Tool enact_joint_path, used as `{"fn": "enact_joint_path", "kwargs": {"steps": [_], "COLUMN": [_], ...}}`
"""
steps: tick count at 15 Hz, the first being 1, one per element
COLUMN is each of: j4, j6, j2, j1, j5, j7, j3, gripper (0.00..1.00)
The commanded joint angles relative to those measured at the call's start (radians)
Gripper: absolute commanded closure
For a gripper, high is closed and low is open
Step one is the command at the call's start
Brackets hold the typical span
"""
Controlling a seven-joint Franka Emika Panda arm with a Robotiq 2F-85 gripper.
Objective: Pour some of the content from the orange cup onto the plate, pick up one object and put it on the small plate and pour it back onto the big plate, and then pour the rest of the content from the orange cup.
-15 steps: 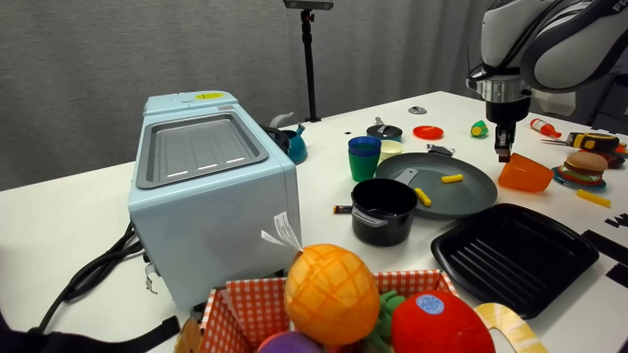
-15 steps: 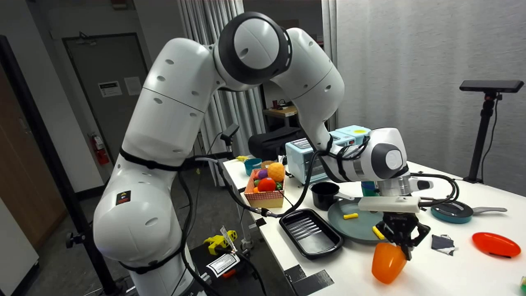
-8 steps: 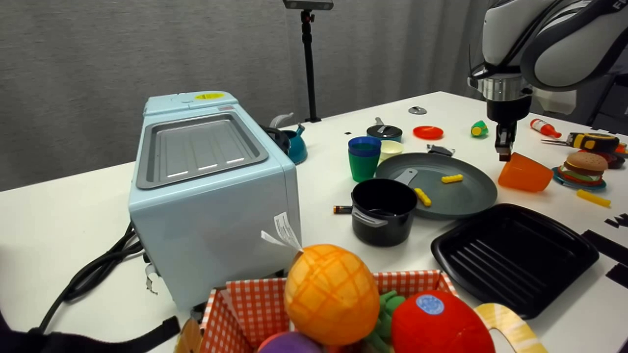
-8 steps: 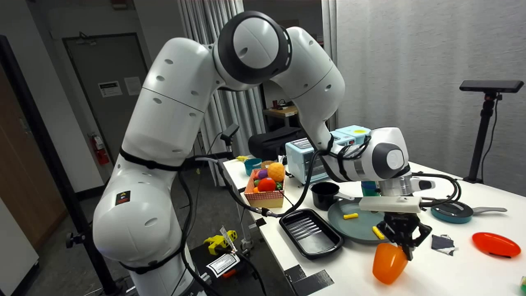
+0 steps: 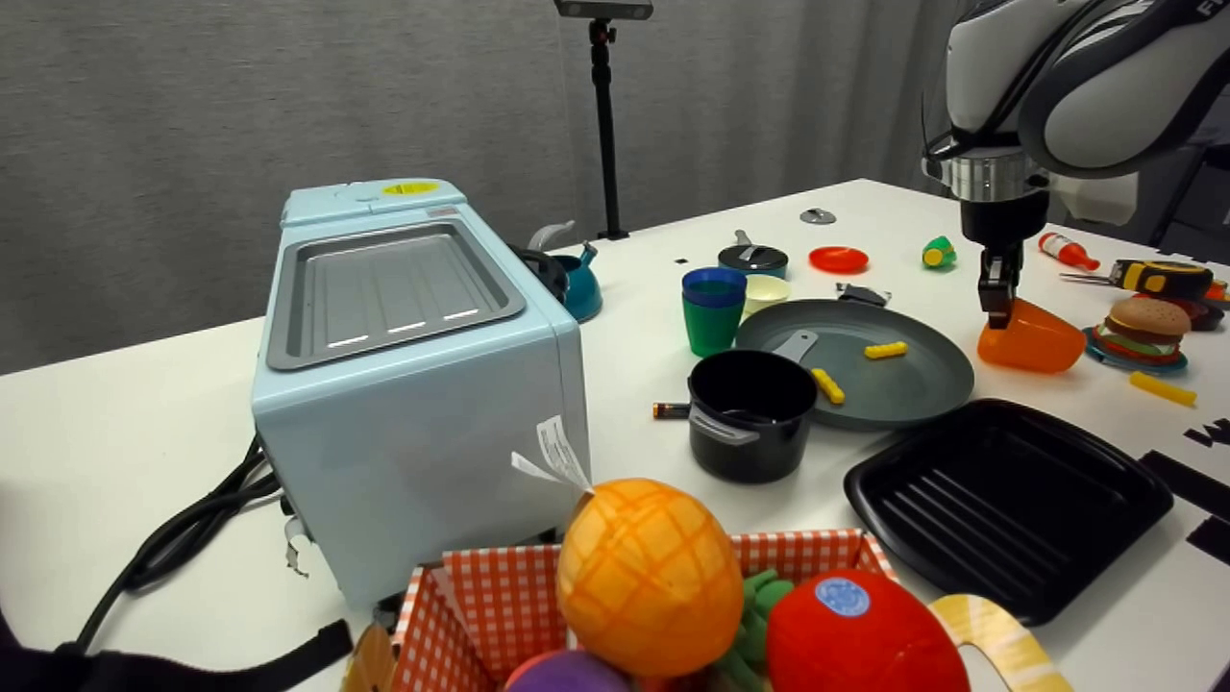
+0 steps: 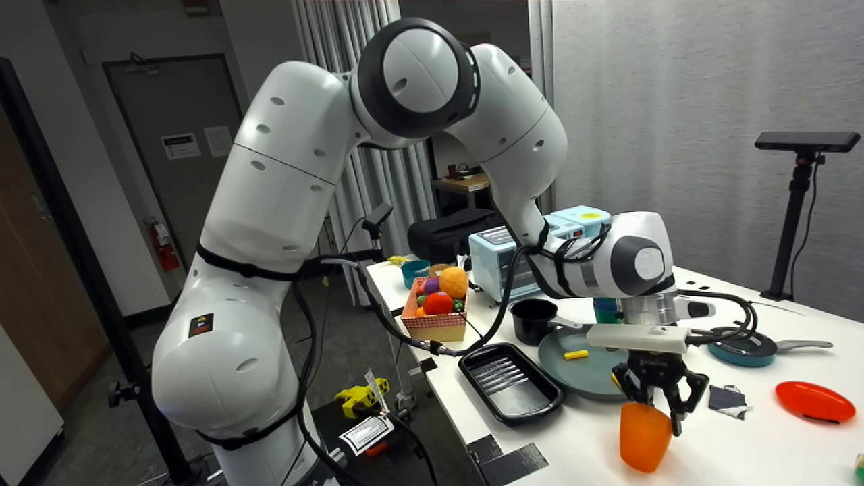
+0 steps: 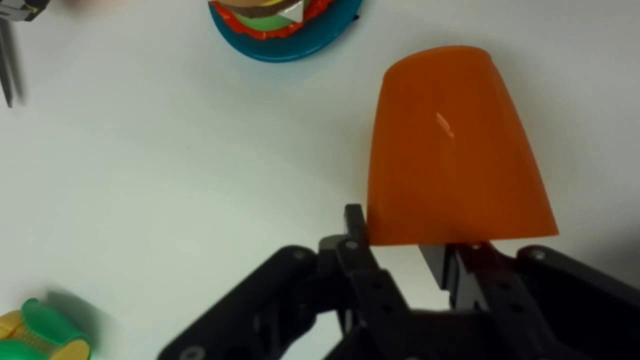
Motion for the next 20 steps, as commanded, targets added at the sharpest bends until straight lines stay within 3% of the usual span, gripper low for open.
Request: {"fn": "enact_joint_path", "kwargs": {"steps": [1,3,4,6,11,20], "j4": [0.01,0.014,0.016,0.016,0.019,0.039], "j6": [-0.074,-0.099,-0.104,-0.104,-0.099,-0.097], "j2": [0.004,0.008,0.011,0.012,0.015,-0.012], "j1": [-0.024,-0.026,-0.026,-0.022,-0.02,-0.041], "j5": [0.038,0.048,0.049,0.046,0.045,0.08], "j7": [-0.03,-0.03,-0.026,-0.017,-0.01,-0.028], "j3": [0.023,0.024,0.023,0.02,0.018,0.028], "gripper": [0.33,0.2,0.61,0.58,0.97,0.97]}}
